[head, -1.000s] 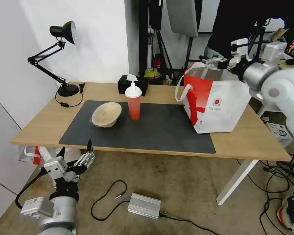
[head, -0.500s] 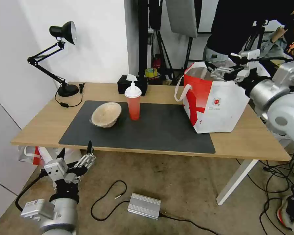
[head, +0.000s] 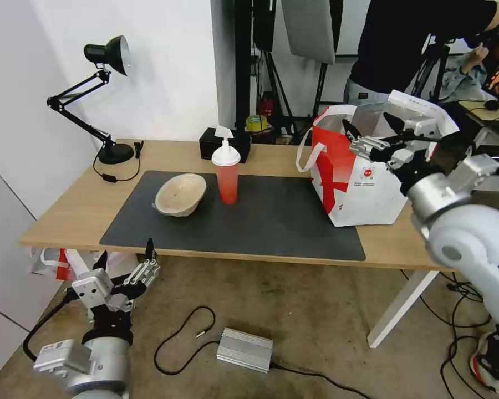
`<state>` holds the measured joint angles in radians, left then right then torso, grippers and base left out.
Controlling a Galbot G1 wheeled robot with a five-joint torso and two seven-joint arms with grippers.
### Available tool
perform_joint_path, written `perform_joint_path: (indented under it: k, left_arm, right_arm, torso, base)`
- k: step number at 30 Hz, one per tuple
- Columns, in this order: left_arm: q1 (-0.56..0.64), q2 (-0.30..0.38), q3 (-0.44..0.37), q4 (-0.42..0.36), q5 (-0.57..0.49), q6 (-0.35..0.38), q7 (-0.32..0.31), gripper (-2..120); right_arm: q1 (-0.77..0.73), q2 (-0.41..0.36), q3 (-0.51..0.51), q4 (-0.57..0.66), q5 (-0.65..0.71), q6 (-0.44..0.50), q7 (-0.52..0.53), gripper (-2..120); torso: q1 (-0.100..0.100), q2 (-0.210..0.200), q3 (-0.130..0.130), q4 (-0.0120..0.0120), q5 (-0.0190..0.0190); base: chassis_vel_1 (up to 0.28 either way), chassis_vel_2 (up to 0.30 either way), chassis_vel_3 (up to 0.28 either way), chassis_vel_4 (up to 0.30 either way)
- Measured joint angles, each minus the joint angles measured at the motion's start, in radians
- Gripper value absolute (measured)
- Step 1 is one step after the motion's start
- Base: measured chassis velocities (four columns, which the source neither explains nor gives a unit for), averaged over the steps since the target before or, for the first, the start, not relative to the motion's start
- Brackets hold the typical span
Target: Pick up the trash from the table and place it into the takeout bag.
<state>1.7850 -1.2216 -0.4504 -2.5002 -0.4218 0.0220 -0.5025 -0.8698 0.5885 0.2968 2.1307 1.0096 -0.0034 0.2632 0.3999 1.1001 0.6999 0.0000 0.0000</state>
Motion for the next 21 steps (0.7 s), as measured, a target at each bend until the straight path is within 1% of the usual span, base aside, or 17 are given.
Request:
perform_joint_path:
  k: [3,5,7,17,21]
  left_arm:
    - [0.0,0.0,0.0,0.0,0.001,0.0,0.001,100]
    - [0.001,0.0,-0.001,0.0,0.002,0.0,0.001,100]
    - [0.001,-0.001,-0.001,0.0,0.002,0.0,0.001,100]
    - [0.006,-0.006,0.0,0.0,0.004,-0.002,0.003,100]
    - [0.005,-0.005,0.002,0.0,0.004,-0.003,0.003,100]
  right_arm:
    - [-0.024,0.011,0.013,0.018,-0.01,0.016,0.003,100]
    - [-0.064,0.03,0.026,0.042,-0.043,0.051,0.012,100]
    - [-0.093,0.039,0.027,0.059,-0.054,0.065,0.016,100]
    - [-0.185,0.069,0.035,0.104,-0.1,0.104,0.035,100]
    - [-0.243,0.09,0.051,0.13,-0.12,0.118,0.061,100]
  torso:
    - [0.0,0.0,0.0,0.0001,0.0]
    - [0.0,0.0,0.0,0.0,-0.0001]
    - [0.0,0.0,0.0,0.0,0.0]
    - [0.0,0.0,0.0,0.0001,0.0]
    - [0.0,0.0,0.0,0.0,-0.0001]
  base:
    - [0.0,0.0,0.0,0.0]
    - [0.0,0.0,0.0,0.0]
    - [0.0,0.0,0.0,0.0]
    - [0.0,0.0,0.0,0.0]
    - [0.0,0.0,0.0,0.0]
